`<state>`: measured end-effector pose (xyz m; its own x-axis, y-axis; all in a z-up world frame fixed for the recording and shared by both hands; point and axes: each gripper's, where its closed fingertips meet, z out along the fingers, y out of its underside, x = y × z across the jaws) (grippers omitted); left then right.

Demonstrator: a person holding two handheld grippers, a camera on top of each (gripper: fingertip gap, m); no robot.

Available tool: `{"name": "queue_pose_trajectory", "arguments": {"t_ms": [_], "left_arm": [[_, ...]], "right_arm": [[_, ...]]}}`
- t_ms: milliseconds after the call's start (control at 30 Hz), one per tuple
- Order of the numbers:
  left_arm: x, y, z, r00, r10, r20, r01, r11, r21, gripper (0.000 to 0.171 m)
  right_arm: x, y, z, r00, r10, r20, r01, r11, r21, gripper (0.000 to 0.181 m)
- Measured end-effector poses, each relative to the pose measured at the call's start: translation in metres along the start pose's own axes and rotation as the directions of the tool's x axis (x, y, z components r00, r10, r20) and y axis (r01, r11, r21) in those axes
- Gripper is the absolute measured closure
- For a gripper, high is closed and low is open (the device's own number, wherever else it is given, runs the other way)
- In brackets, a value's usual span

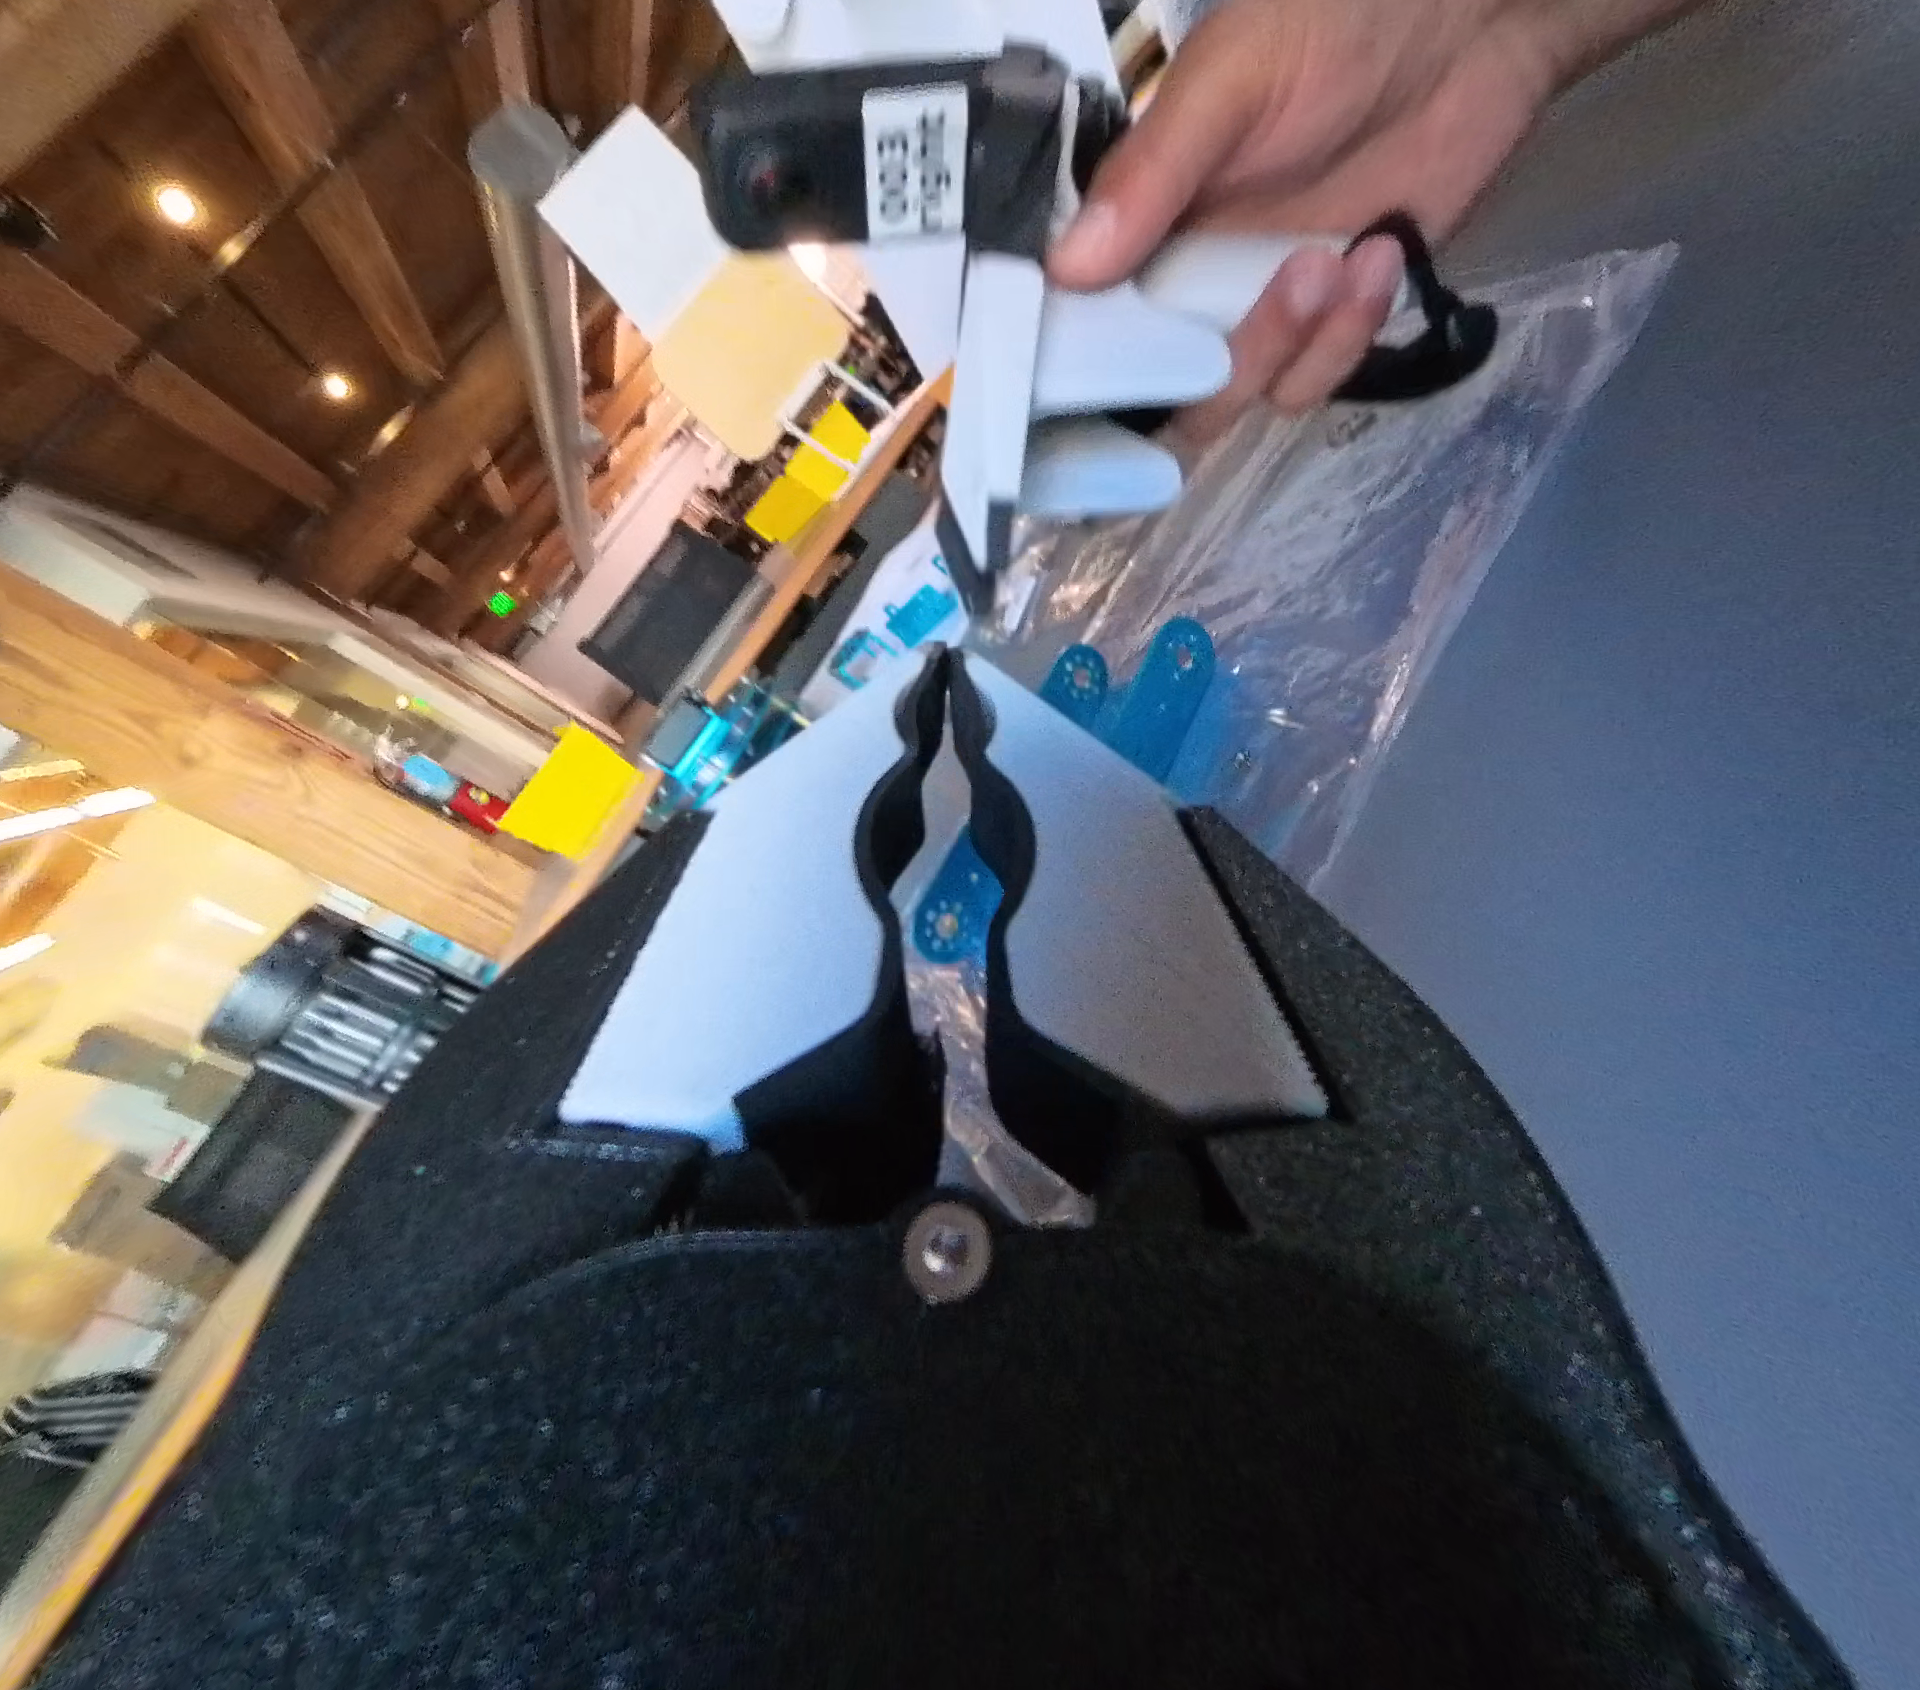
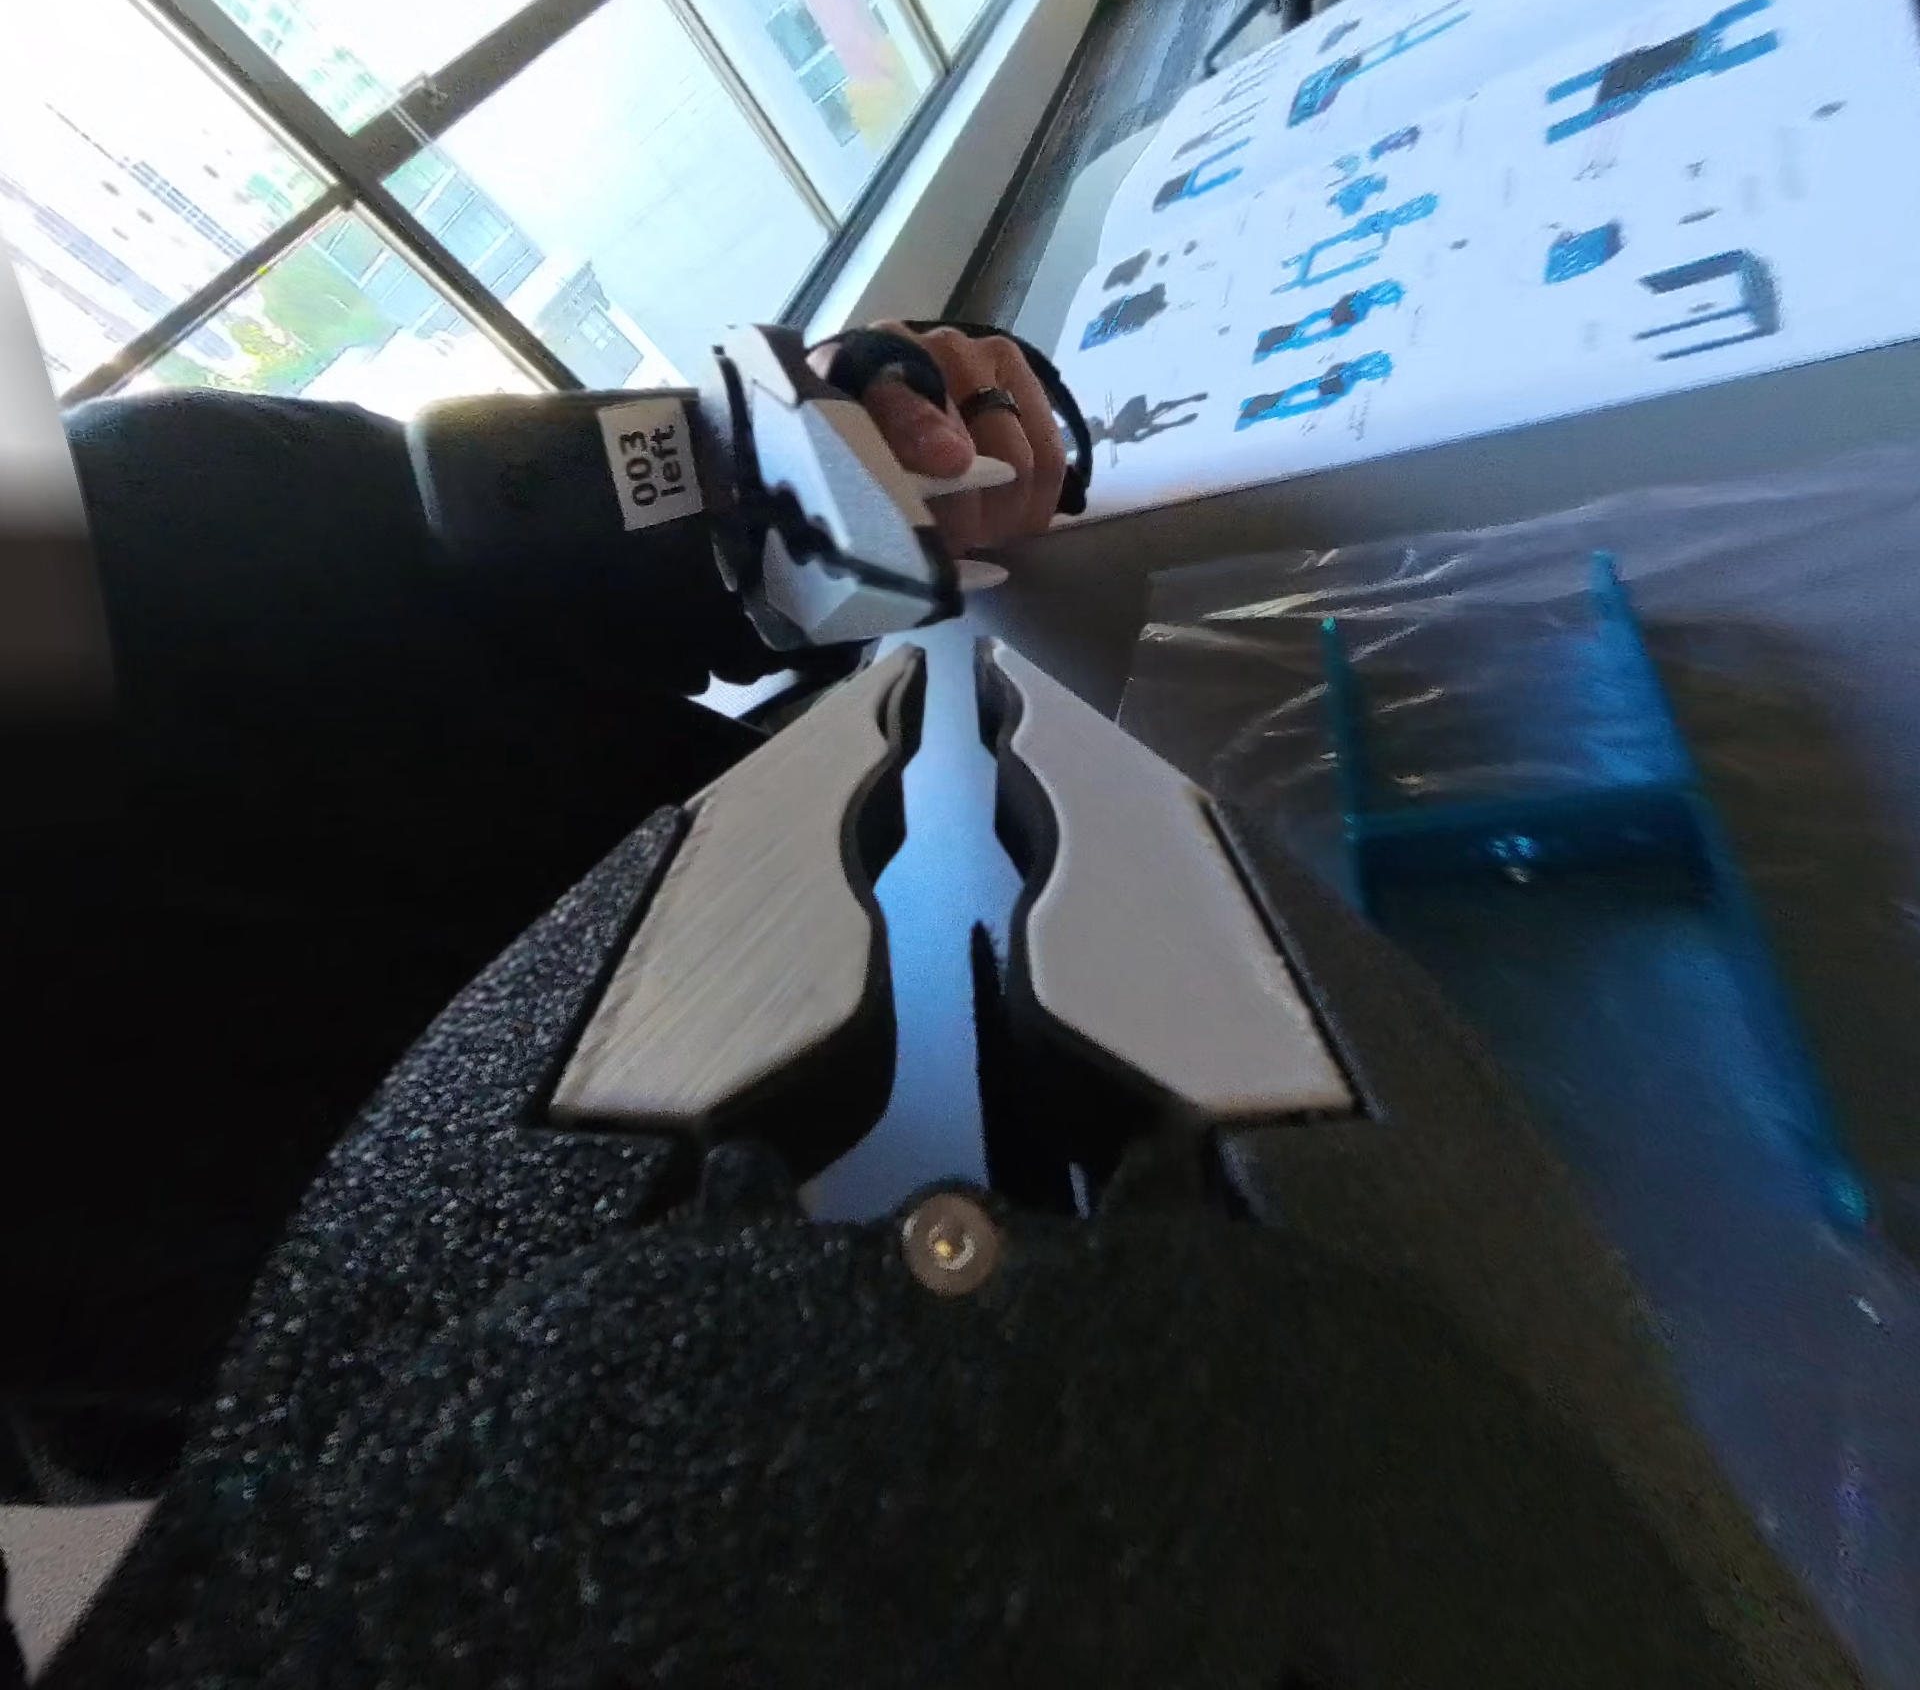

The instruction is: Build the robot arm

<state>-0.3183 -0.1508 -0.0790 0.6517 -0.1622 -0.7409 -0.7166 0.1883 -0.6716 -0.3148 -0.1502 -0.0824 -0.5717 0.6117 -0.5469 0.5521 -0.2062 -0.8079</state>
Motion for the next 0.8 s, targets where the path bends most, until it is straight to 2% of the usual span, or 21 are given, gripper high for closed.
{"name": "queue_pose_trajectory", "arguments": {"t_ms": [67,133,200,300,333,400,467,500,600,667,733,800], "left_arm": [[-0.003,0.006,0.001,0.998,-0.059,-0.014,0.059,0.998,-0.033,0.171],[-0.006,0.009,0.000,0.990,-0.140,-0.029,0.139,0.989,-0.043,0.171],[-0.008,0.015,0.002,0.967,-0.246,-0.061,0.241,0.968,-0.075,0.171],[0.002,0.029,0.007,0.902,-0.403,-0.154,0.376,0.910,-0.177,0.168],[0.005,0.034,0.009,0.889,-0.426,-0.168,0.388,0.896,-0.217,0.166],[0.007,0.038,0.012,0.885,-0.434,-0.168,0.386,0.886,-0.257,0.165],[0.024,0.047,0.013,0.856,-0.464,-0.230,0.370,0.859,-0.355,0.164],[0.033,0.050,0.014,0.836,-0.481,-0.265,0.358,0.843,-0.402,0.163],[0.040,0.044,0.025,0.799,-0.536,-0.274,0.395,0.810,-0.433,0.164],[0.044,0.044,0.036,0.778,-0.585,-0.227,0.425,0.758,-0.495,0.161],[0.057,0.037,0.043,0.727,-0.653,-0.212,0.463,0.694,-0.551,0.147],[0.062,0.041,0.050,0.709,-0.694,-0.127,0.511,0.629,-0.586,0.151]], "right_arm": [[0.007,-0.010,-0.023,0.997,-0.004,-0.073,0.008,0.999,0.046,0.174],[0.025,-0.009,-0.045,0.966,-0.072,-0.250,0.078,0.997,0.014,0.174],[0.034,0.008,-0.058,0.906,-0.173,-0.386,0.143,0.984,-0.104,0.168],[0.046,0.033,-0.072,0.806,-0.317,-0.500,0.196,0.940,-0.280,0.168],[0.049,0.037,-0.077,0.787,-0.330,-0.521,0.188,0.933,-0.308,0.168],[0.054,0.047,-0.078,0.795,-0.314,-0.518,0.149,0.930,-0.336,0.162],[0.050,0.054,-0.057,0.820,-0.343,-0.458,0.187,0.917,-0.352,0.161],[0.053,0.057,-0.047,0.797,-0.394,-0.458,0.216,0.894,-0.393,0.160],[0.059,0.061,-0.042,0.691,-0.529,-0.493,0.270,0.821,-0.503,0.157],[0.056,0.058,-0.048,0.687,-0.529,-0.498,0.274,0.824,-0.496,0.161],[0.054,0.056,-0.059,0.701,-0.507,-0.502,0.263,0.838,-0.478,0.154],[0.050,0.054,-0.073,0.706,-0.486,-0.516,0.270,0.858,-0.438,0.154]]}}
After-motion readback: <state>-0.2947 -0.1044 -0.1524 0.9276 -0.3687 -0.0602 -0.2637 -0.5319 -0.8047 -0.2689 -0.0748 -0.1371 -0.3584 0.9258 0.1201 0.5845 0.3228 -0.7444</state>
